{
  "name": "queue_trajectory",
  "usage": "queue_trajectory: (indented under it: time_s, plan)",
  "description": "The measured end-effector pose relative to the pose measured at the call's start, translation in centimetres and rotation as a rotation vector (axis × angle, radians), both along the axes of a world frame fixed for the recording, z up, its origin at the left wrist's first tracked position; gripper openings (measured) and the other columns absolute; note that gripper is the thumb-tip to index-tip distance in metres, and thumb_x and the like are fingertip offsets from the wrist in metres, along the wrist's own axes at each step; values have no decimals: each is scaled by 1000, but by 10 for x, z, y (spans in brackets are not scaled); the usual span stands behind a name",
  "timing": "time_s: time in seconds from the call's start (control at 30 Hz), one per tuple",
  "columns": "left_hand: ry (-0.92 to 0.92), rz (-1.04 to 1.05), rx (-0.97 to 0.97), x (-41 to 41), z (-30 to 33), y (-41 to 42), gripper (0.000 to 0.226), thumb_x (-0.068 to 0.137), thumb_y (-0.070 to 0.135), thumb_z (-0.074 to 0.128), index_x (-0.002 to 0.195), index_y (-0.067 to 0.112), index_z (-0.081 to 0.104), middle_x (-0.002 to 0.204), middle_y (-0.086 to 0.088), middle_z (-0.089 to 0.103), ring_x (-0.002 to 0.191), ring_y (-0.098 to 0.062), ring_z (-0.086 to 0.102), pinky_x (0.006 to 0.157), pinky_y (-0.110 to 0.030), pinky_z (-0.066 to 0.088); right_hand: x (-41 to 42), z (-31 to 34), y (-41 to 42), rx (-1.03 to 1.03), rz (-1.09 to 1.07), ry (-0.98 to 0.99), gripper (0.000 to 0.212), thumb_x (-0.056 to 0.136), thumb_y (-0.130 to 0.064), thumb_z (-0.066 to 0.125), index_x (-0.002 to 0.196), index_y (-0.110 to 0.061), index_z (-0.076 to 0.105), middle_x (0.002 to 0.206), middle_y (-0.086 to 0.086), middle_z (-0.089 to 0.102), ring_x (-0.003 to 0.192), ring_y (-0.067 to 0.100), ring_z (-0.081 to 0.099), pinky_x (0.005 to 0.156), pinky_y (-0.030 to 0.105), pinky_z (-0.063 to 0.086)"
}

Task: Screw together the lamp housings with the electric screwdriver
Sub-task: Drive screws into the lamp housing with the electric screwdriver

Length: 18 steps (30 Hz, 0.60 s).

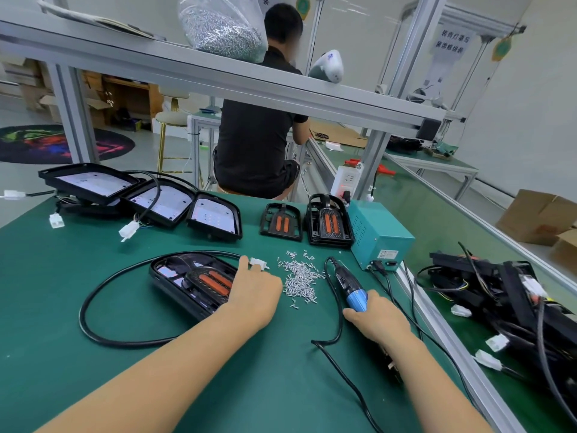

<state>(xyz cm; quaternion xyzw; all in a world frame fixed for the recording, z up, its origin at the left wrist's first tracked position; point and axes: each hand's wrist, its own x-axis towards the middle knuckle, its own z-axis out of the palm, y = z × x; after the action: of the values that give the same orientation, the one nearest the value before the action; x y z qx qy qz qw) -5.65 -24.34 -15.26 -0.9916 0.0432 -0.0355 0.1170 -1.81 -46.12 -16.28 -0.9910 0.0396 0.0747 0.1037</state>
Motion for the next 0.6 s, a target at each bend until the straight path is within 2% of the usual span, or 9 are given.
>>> queue_trajectory:
  time_s: [0.07,0.1,0.17,0.23,0.3,0.37,0.47,0.53,0.6]
  plan:
    - [8,-4,-15,-1,1,0,32,83,2,52,60,15,34,67,0,48,102,-25,51,109,-48,17,2,3,0,-1,-1,1,38,88,-50,54,103,-18,42,86,-4,50,81,20,53,55,29,33]
    - [11,-13,-10,-2,1,0,30,83,1,51,61,15,35,67,-1,48,102,-25,51,109,-48,17,3,4,0,1,-1,2,36,87,-49,55,100,-18,42,83,-5,49,80,20,52,54,29,33]
    - [23,-57,31,-4,-1,1,17,84,2,51,72,13,47,83,-4,59,104,-25,51,109,-50,15,4,6,-3,29,-2,19,32,84,-44,58,93,-18,42,83,-3,52,77,19,53,54,28,34]
    - [15,-80,37,-6,-2,1,11,87,5,51,88,14,57,98,-6,62,106,-26,50,110,-50,14,7,7,-7,129,-22,46,30,80,-37,64,90,-17,44,86,1,56,71,19,56,55,27,38]
    - [-32,-78,-43,-8,1,2,12,89,7,48,91,16,57,94,-4,62,101,-25,53,107,-44,18,10,11,-12,333,-73,69,28,76,-26,70,90,-13,49,84,5,57,65,19,54,56,25,41]
    - [-102,-57,-289,-10,8,3,14,91,11,45,90,17,58,88,-2,65,89,-24,55,99,-34,27,11,19,-16,556,-137,100,25,73,-16,72,85,-9,52,77,8,55,60,21,50,54,25,40]
    - [-125,-20,-854,-16,27,11,13,87,16,53,80,18,64,82,3,70,75,-12,59,77,-25,43,13,35,-17,851,-234,153,21,74,-5,70,89,-2,56,71,11,51,55,22,47,51,24,41]
    - [-84,-1,-1154,-22,37,18,15,82,13,60,70,21,65,72,4,72,58,1,55,58,-17,40,12,53,-13,1077,-258,186,20,76,0,65,95,-1,60,67,9,51,53,19,45,49,23,41]
    - [-65,21,-1405,-28,43,26,15,80,10,65,68,19,67,69,3,73,59,-1,58,61,-18,42,9,73,-6,1307,-232,215,26,74,3,61,100,-1,63,63,5,51,50,16,45,47,23,43]
